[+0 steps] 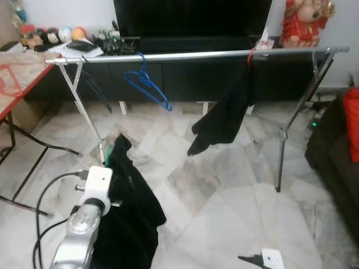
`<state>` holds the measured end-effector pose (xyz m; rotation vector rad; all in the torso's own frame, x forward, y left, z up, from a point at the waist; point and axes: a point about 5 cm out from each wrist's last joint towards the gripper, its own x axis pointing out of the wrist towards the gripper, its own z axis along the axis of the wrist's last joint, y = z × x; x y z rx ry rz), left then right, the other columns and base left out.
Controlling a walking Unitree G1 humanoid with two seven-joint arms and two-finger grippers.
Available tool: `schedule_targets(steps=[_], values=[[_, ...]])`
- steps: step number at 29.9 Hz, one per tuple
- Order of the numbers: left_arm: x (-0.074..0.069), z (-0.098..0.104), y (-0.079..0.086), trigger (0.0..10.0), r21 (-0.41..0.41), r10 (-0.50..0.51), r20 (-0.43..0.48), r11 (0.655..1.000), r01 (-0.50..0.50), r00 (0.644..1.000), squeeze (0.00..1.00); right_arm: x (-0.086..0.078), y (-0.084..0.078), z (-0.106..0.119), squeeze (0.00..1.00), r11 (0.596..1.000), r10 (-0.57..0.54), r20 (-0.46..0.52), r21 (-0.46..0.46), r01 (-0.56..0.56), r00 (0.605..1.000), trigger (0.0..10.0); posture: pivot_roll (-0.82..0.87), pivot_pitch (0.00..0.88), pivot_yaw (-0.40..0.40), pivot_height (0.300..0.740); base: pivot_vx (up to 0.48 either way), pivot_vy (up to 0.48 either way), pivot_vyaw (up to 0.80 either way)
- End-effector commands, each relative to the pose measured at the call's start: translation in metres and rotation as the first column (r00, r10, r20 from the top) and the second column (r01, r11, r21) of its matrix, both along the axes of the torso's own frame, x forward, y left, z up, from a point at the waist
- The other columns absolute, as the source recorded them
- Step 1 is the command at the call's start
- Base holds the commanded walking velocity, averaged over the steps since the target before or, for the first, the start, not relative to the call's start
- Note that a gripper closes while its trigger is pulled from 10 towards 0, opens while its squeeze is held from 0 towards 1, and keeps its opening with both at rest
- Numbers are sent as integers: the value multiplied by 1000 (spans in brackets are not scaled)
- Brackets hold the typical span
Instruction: Hang hanger
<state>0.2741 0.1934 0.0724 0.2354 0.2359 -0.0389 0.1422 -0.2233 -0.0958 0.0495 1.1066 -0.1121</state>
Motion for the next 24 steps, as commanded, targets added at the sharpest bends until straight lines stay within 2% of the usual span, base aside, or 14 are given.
schedule_targets(steps=[1, 3, 5, 10, 15, 17, 24], values=[[0, 7, 7, 10000, 14, 16, 30, 1000, -17, 999, 0, 2, 4, 0, 0, 1000, 4, 1, 8, -4, 1000, 10000, 38, 0, -3, 716, 0, -334, 0], [0, 7, 7, 10000, 14, 16, 30, 1000, -16, 999, 0, 2, 4, 0, 0, 1000, 4, 1, 8, -4, 1000, 10000, 38, 0, -3, 716, 0, -334, 0], [0, 5, 10, 10000, 38, 22, 22, 999, -23, 1000, 0, 2, -11, 3, 0, 1000, 5, -1, -13, -5, 1000, 10000, 44, 0, -9, 716, 0, -300, 0], [-1, 4, 9, 10000, 41, 28, 27, 999, -29, 999, 0, 1, -16, 4, 0, 1000, 5, 1, -13, -5, 1000, 10000, 45, 0, -11, 716, 0, -54, 0], [-1, 7, 5, 10000, 25, 16, 60, 1000, -18, 998, 0, 0, -14, 3, 0, 1000, -4, 1, -9, 4, 1000, 10000, 46, 0, -12, 716, 0, 0, 0], [-1, 11, 4, 10000, -6, 28, 83, 1000, -27, 996, 0, -1, -8, 1, 0, 1000, -4, -2, -3, 4, 1000, 10000, 46, 0, -14, 716, 0, 0, 0], [0, 12, 4, 10000, -46, 33, 73, 998, -30, 997, 0, -3, -9, 1, 0, 1000, -19, -2, 2, 19, 1000, 10000, 47, 0, -18, 716, 74, 0, 0]])
